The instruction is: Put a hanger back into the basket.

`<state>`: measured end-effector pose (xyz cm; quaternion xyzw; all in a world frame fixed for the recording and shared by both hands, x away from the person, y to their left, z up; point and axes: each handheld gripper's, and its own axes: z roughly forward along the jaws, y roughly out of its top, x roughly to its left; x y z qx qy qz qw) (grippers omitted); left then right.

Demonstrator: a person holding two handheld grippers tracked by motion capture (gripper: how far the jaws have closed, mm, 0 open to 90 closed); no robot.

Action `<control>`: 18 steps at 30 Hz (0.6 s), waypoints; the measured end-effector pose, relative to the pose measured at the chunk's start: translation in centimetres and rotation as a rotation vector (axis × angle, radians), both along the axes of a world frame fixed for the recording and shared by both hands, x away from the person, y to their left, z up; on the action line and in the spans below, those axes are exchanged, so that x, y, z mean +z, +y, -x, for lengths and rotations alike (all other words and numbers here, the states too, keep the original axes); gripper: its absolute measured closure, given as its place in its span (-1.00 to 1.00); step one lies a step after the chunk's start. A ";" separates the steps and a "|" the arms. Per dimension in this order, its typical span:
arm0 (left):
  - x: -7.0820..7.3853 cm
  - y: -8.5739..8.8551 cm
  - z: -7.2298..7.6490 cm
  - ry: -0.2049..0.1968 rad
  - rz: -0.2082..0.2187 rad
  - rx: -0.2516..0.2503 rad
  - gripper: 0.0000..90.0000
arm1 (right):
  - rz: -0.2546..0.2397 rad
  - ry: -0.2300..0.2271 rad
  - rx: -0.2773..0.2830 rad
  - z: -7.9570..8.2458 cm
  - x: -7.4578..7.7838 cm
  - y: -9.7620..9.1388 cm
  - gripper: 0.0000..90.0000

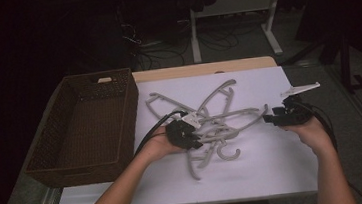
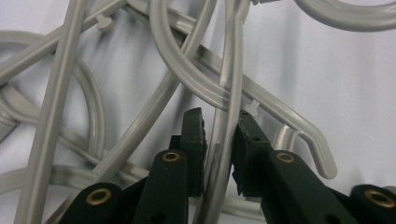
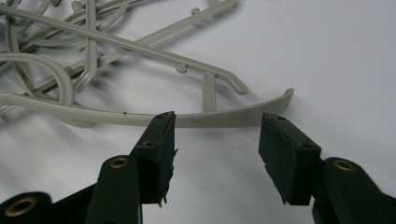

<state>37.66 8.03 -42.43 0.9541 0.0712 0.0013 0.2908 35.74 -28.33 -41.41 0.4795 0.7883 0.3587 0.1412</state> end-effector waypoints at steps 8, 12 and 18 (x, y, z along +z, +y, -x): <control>1.1 -0.3 0.2 -0.009 0.037 -0.005 0.82 | -0.004 -0.020 -0.003 0.3 0.3 0.0 -0.01; 2.4 0.1 0.0 -0.010 0.077 0.027 0.83 | -0.012 -0.029 -0.005 0.4 0.5 -0.2 -0.01; 5.7 0.8 0.3 -0.009 0.110 0.090 0.83 | -0.010 -0.030 0.005 0.4 0.5 0.0 -0.03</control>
